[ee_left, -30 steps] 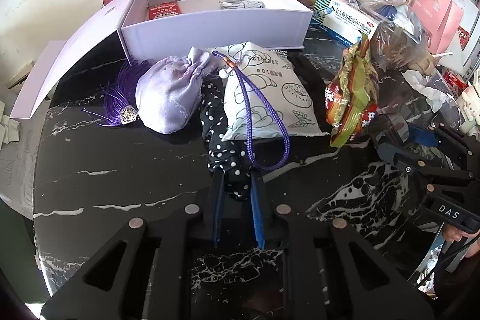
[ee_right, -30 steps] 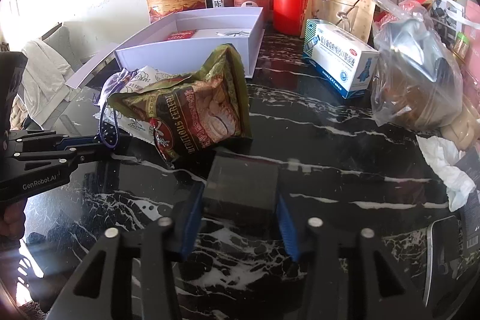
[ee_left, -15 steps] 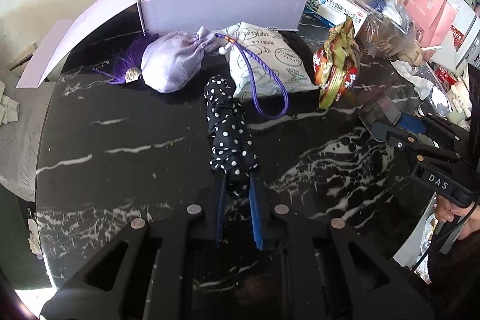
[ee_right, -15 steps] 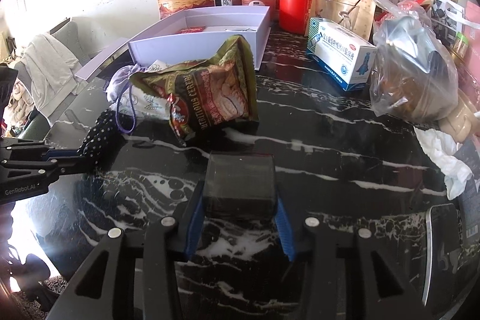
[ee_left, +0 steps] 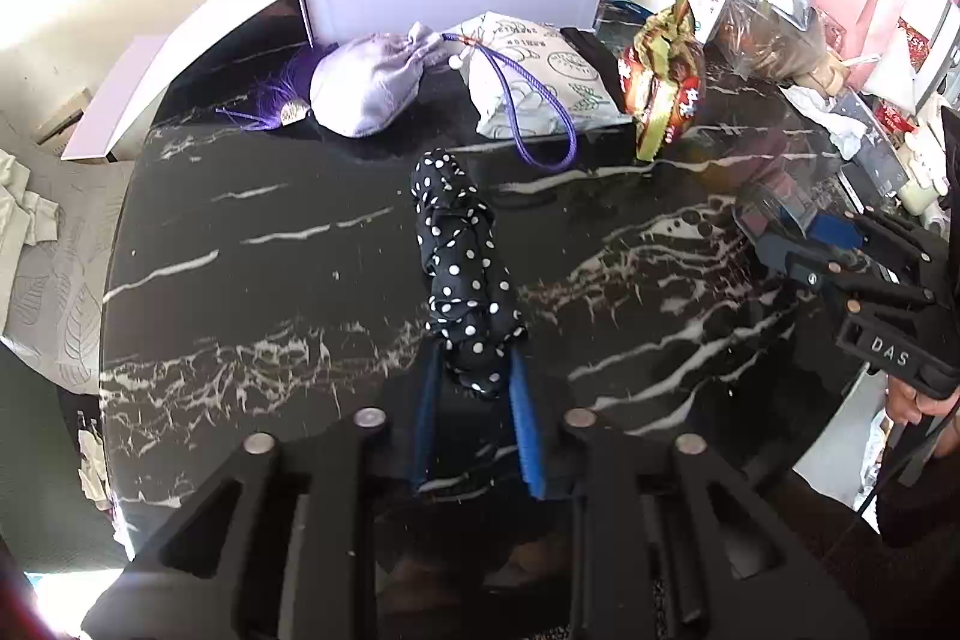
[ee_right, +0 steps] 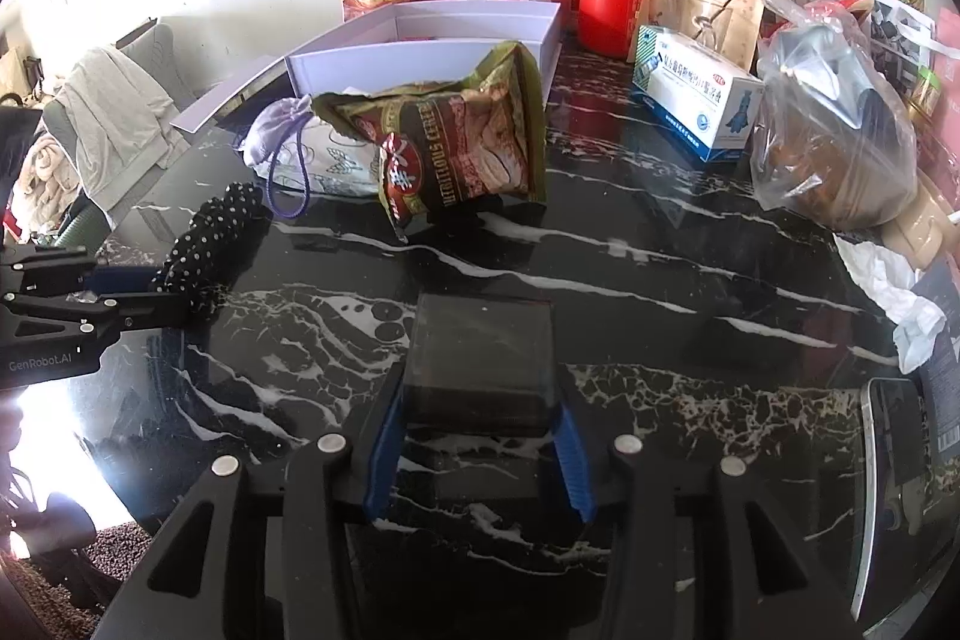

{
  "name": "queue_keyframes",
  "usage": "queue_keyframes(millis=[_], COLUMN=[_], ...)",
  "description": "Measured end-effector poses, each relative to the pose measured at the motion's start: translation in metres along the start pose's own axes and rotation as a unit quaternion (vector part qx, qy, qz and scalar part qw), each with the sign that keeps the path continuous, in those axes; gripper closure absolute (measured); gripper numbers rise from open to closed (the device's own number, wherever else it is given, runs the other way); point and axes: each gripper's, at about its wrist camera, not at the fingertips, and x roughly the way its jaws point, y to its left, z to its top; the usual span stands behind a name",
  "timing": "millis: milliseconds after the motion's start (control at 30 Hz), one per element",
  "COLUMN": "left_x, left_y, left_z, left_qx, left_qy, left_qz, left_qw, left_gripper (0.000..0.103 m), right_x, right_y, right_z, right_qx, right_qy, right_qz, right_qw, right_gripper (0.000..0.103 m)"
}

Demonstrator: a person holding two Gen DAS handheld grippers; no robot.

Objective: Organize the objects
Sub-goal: 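Lift and carry polka-dot item with left tool while right carries case to box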

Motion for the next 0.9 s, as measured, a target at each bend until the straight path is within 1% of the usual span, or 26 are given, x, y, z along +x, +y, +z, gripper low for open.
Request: queue_keyframes(millis=[33,100,133,233,400,500,533,567,600,633,667,700,733,833,900], left_x=[0.002,0.007,0.009,0.011,0.012,0.013,0.015,0.017,0.017,0.017,0.018,0.017,0.018,0.020,0.020], left_y=[0.000,-0.002,-0.002,0.000,0.003,0.004,0.004,0.004,0.004,0.004,0.004,0.004,0.004,0.004,0.004], left_z=[0.002,0.007,0.010,0.014,0.019,0.023,0.024,0.026,0.026,0.027,0.028,0.029,0.030,0.032,0.034], left_qx=[0.003,0.009,0.007,0.002,0.002,0.001,0.002,0.004,0.007,0.008,0.008,0.006,0.004,0.005,0.005], left_qy=[-0.003,-0.008,-0.011,-0.017,-0.029,-0.027,-0.027,-0.028,-0.030,-0.031,-0.030,-0.030,-0.029,-0.032,-0.029], left_qz=[0.004,0.031,0.041,0.033,0.035,0.034,0.033,0.031,0.030,0.028,0.028,0.027,0.027,0.024,0.019], left_qw=[1.0000,0.9995,0.9991,0.9993,0.9990,0.9991,0.9991,0.9991,0.9991,0.9991,0.9991,0.9992,0.9992,0.9992,0.9994], left_gripper=[0.060,0.050,0.049,0.049,0.049,0.049,0.050,0.052,0.056,0.061,0.065,0.074,0.082,0.088,0.089], right_x=[0.001,0.003,0.004,0.007,0.009,0.009,0.009,0.009,0.008,0.009,0.008,0.008,0.008,0.009,0.008], right_y=[0.001,0.002,0.002,0.003,0.001,0.002,0.002,0.002,0.002,0.001,0.000,0.000,0.001,0.001,0.000], right_z=[0.000,0.001,0.002,0.005,0.008,0.008,0.007,0.008,0.008,0.008,0.009,0.009,0.009,0.010,0.011], right_qx=[-0.003,-0.010,-0.012,-0.016,-0.011,-0.012,-0.012,-0.012,-0.012,-0.010,-0.008,-0.008,-0.009,-0.010,-0.010], right_qy=[-0.002,-0.001,-0.001,0.000,-0.001,-0.004,-0.004,-0.005,-0.007,-0.006,-0.007,-0.007,-0.007,-0.004,-0.003], right_qz=[-0.002,-0.003,-0.004,-0.010,-0.013,-0.014,-0.014,-0.014,-0.015,-0.014,-0.013,-0.013,-0.013,-0.009,-0.007], right_qw=[1.000,1.000,1.000,1.000,1.000,1.000,1.000,1.000,1.000,1.000,1.000,1.000,1.000,1.000,1.000], right_gripper=[0.053,0.048,0.046,0.045,0.045,0.045,0.046,0.051,0.056,0.059,0.059,0.059,0.059,0.059,0.059])
